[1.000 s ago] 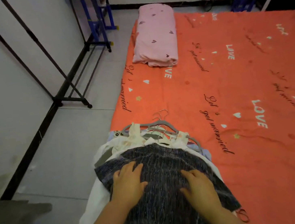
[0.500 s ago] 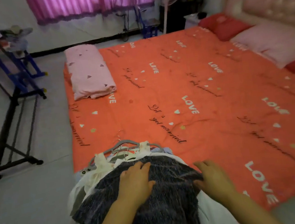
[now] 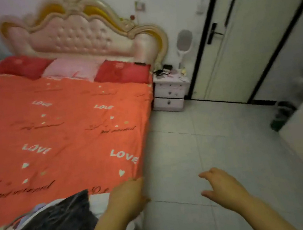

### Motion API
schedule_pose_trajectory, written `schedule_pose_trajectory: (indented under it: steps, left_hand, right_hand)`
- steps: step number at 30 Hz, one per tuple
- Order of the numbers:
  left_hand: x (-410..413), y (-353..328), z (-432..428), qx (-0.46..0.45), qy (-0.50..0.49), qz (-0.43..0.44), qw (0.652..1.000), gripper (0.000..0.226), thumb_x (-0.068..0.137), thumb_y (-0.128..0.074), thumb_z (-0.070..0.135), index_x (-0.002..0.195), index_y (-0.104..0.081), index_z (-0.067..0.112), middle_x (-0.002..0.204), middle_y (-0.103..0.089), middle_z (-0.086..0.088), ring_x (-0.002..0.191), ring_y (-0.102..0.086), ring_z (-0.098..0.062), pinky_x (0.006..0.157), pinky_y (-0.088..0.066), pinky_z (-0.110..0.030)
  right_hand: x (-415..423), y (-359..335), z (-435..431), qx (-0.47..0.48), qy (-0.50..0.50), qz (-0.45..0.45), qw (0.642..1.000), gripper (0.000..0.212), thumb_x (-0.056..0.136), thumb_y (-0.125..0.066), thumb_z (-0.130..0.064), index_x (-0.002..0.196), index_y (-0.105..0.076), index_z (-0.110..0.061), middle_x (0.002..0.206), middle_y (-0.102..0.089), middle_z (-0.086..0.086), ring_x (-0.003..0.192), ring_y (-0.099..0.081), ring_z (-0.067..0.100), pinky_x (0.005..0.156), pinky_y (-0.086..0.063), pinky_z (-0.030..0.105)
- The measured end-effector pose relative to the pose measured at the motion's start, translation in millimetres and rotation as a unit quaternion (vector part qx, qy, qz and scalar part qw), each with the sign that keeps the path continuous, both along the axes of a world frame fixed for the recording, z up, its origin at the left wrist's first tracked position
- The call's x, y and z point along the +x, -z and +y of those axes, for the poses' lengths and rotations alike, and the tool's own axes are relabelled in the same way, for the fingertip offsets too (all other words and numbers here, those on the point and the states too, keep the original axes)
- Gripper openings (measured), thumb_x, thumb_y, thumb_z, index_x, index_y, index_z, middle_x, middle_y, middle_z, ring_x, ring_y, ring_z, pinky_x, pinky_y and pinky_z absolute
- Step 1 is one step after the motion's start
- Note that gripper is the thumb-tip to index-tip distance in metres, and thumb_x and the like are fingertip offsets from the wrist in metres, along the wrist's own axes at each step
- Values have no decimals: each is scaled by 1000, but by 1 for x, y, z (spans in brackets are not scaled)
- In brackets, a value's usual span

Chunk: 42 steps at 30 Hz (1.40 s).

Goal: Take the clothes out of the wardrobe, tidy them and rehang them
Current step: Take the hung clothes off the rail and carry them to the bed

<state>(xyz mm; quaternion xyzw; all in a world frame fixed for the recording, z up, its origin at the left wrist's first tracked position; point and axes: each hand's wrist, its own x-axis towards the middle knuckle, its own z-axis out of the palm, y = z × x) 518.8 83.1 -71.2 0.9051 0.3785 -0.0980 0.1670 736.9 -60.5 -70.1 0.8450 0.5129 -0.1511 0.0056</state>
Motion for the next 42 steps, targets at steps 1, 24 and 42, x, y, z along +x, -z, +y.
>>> schedule_pose_trajectory:
  steps: [1, 24, 42]
  left_hand:
    - [27, -6, -13, 8, 36, -4, 999, 55, 90, -49, 47, 139, -34, 25, 136, -46, -1, 121, -48, -23, 94, -41, -33]
    - [445, -84, -621, 18, 669, -132, 732, 52, 93, -46, 45, 141, -34, 28, 134, -46, 1, 119, -48, -19, 94, -41, -30]
    - [672, -129, -903, -63, 772, -256, 579, 54, 94, -46, 44, 144, -32, 26, 142, -38, 4, 122, -44, -11, 96, -40, -23]
  right_hand:
    - [15, -5, -30, 6, 38, -4, 999, 58, 91, -53, -44, 142, -34, -27, 138, -42, 0, 126, -42, 18, 103, -35, 27]
    - [159, -56, -685, 77, 581, -42, 809, 39, 97, -45, -26, 136, -44, -21, 134, -45, -1, 120, -46, 13, 92, -34, 19]
    - [308, -104, -917, 96, 706, -144, 687, 40, 96, -49, -33, 131, -50, -16, 131, -50, 6, 117, -50, 18, 88, -35, 16]
